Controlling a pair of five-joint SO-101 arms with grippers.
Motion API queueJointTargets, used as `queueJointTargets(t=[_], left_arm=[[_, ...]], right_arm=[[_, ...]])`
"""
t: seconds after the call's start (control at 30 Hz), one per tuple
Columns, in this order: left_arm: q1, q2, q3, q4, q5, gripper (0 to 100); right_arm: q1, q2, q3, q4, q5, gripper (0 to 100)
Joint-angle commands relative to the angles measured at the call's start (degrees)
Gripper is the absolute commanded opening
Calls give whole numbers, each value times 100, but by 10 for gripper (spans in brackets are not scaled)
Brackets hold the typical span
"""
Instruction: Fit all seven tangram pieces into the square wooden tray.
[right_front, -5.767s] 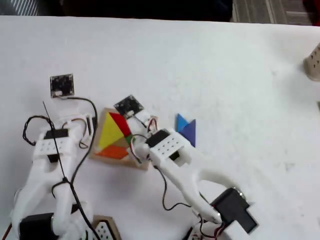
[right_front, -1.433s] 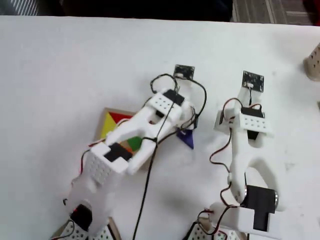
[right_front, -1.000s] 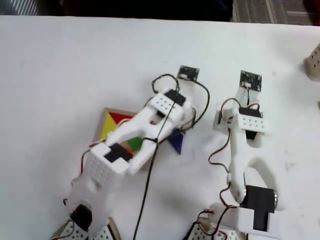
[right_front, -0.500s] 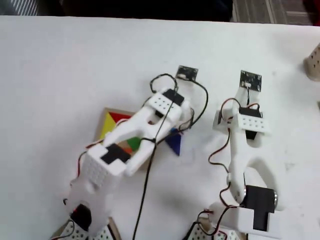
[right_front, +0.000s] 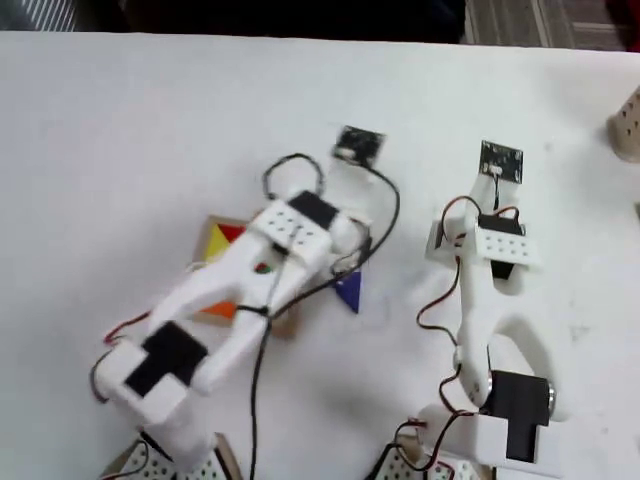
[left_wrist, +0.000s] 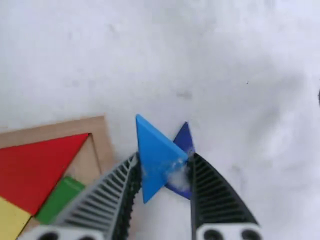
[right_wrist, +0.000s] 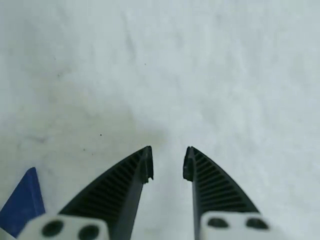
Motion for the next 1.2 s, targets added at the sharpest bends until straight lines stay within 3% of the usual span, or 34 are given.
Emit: queueJointTargets(t=[0.0,0.17,0.37,0.53,0.67,0.9,1.17], left_arm=[[-505,-857,484,-132,-62,53],[-1024,-1305,1178,-141,-35,53],[-1165,-1358,1776,-457,-62,53],[-1297,-1358,1829,-466,-923,54],[-1279,-1358,1873,-422,-993,55],[-1279,-1349,1969,-457,-993,221],[-1270,-1393,2022,-571,-993,229]], right_arm=[[-75,-198,-44,-84,79,105],[-75,-198,-44,-84,79,106],[-75,-198,-44,-84,79,106],[-75,-198,-35,-84,79,106],[-75,-198,-35,-84,79,106],[-75,-198,-35,-84,79,106],[-75,-198,-35,-84,237,105]])
